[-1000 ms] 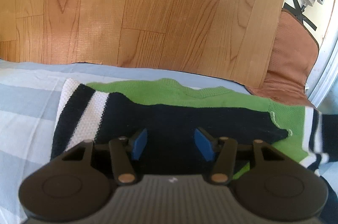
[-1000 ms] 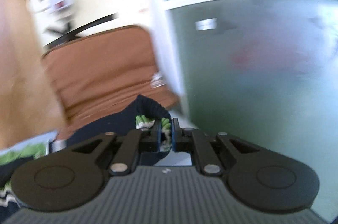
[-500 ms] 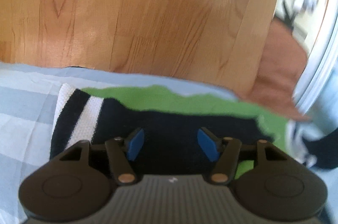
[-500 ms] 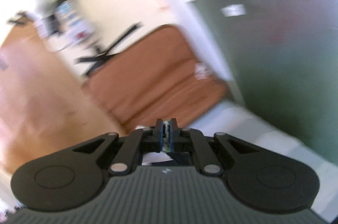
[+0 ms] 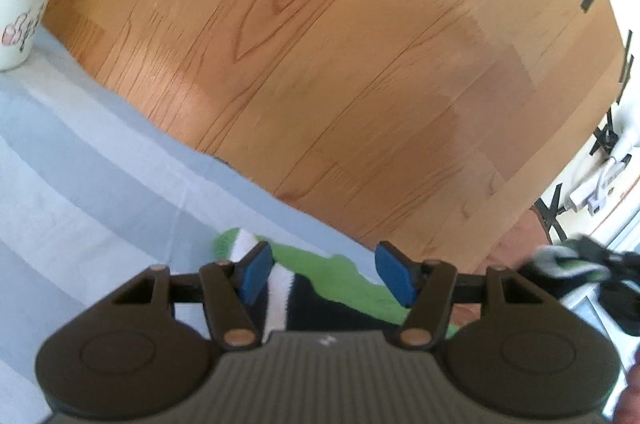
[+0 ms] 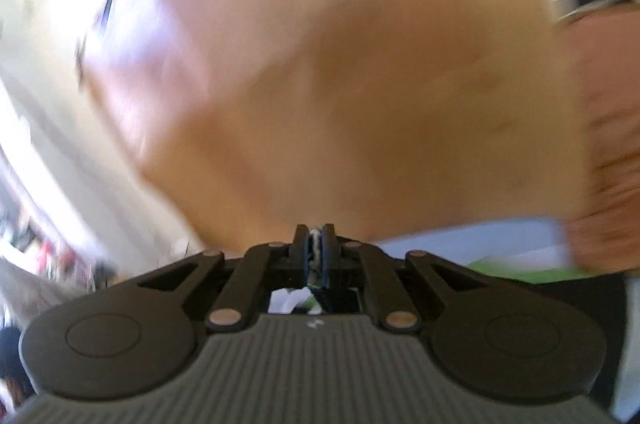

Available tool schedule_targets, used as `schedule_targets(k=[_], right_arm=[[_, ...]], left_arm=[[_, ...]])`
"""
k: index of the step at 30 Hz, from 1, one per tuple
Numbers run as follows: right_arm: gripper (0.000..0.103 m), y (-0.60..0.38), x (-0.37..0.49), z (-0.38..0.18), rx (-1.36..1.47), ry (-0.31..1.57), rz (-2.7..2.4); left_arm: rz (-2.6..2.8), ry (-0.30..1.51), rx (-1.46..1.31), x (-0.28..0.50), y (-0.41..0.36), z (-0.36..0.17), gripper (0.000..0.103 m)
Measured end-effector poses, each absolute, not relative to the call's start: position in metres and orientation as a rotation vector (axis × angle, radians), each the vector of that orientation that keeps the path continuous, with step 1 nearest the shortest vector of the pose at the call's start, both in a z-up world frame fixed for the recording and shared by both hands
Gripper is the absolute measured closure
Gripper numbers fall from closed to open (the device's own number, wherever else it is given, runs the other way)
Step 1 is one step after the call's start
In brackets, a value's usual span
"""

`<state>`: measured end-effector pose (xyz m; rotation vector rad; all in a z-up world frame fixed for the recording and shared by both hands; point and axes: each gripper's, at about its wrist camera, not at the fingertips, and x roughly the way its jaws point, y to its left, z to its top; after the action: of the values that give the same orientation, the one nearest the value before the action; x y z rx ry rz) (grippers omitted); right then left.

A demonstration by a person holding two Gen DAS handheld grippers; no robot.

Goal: Fold small clothes

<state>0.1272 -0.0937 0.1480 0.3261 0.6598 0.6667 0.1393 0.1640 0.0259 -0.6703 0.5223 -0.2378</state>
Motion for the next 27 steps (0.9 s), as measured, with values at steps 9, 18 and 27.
schedule_targets(k=[9,18,27], right_arm=[[0.076,-0.156,0.150,0.111,0.385,0.690,0.469],[0.069,-0.250,0.131,0.052,0.371,0.721,0.223],[0.074,-0.263,0.161,0.030,0.351,0.702,0.181]], left_arm=[[-0.259,0.618,-0.585,0.151,0.147,0.015,0.044],[-0.278,0.709,-0.362,0.154,0.105,0.010,0.080],[-0.223,0.740,-0.128,0.151,0.085,0.010,0.093]])
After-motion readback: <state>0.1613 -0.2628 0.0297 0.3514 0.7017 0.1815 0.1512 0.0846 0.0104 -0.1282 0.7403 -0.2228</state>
